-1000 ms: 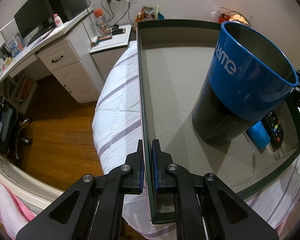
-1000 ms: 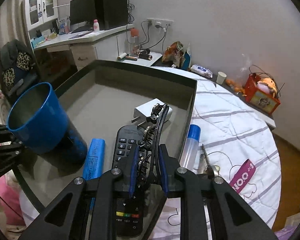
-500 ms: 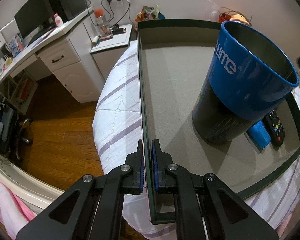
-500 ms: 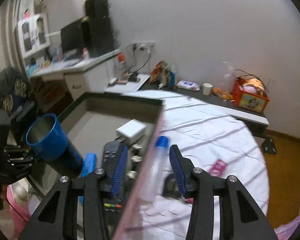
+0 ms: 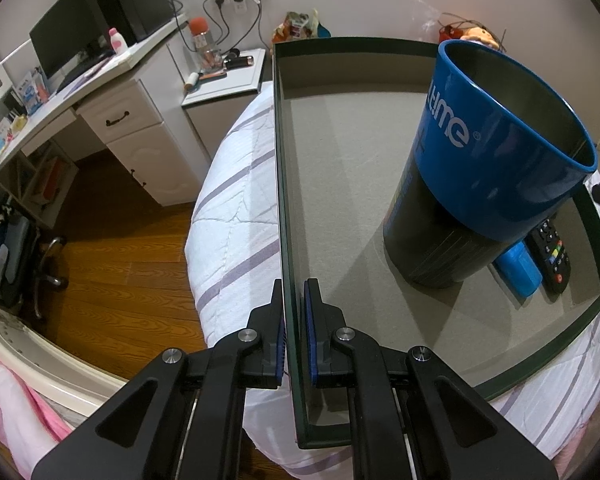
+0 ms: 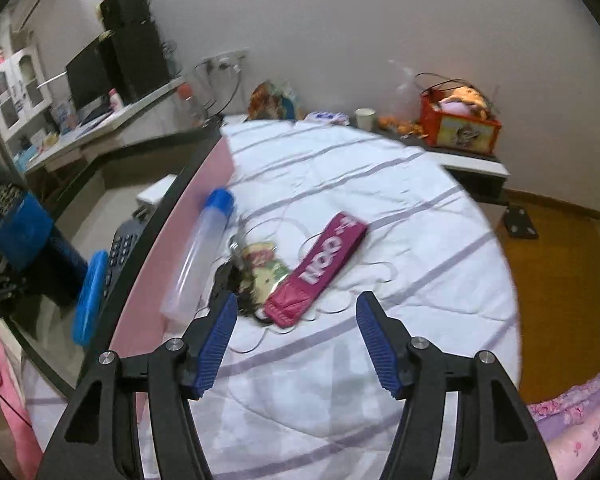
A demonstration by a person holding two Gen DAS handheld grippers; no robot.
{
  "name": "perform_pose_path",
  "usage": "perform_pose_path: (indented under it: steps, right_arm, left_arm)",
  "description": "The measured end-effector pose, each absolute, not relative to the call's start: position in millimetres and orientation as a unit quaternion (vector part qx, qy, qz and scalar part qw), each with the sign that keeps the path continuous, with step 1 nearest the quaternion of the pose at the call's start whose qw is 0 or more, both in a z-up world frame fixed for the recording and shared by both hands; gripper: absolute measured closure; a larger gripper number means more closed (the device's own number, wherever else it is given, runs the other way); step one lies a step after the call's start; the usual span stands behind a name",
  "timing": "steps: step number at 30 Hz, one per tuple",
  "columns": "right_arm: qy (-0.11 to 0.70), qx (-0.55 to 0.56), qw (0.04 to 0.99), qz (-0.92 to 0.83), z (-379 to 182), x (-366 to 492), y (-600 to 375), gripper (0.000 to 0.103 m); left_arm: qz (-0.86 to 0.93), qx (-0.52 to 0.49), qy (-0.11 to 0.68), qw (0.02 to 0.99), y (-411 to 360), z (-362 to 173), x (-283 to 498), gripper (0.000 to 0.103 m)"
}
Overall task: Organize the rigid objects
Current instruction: 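Move the right tool to the keys with the pink strap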
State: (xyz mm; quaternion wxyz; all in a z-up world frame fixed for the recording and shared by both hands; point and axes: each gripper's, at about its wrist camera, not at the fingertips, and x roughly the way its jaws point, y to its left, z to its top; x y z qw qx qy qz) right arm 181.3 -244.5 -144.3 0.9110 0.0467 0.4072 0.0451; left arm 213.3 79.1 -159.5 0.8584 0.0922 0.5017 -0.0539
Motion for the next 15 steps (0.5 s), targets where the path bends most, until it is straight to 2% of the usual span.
perform_pose_path:
  steps: [9, 11, 15]
  right_arm:
    - [0.425, 0.028, 0.902, 0.065, -162, 195, -234, 0.039]
    - [0.425, 0.025, 0.902, 0.068, -163, 195, -231, 0.033]
    - [0.417, 0.018, 0.907, 0.066, -160, 199, -230, 0.03]
  left_arm:
    - [-0.053, 0.095, 0.502, 0.858, 78, -159, 212, 0.096]
    - [-0.053, 0.095, 0.503, 0.858, 78, -159, 212, 0.096]
    - [-0.054, 0.095, 0.502, 0.858, 78, -159, 212, 0.096]
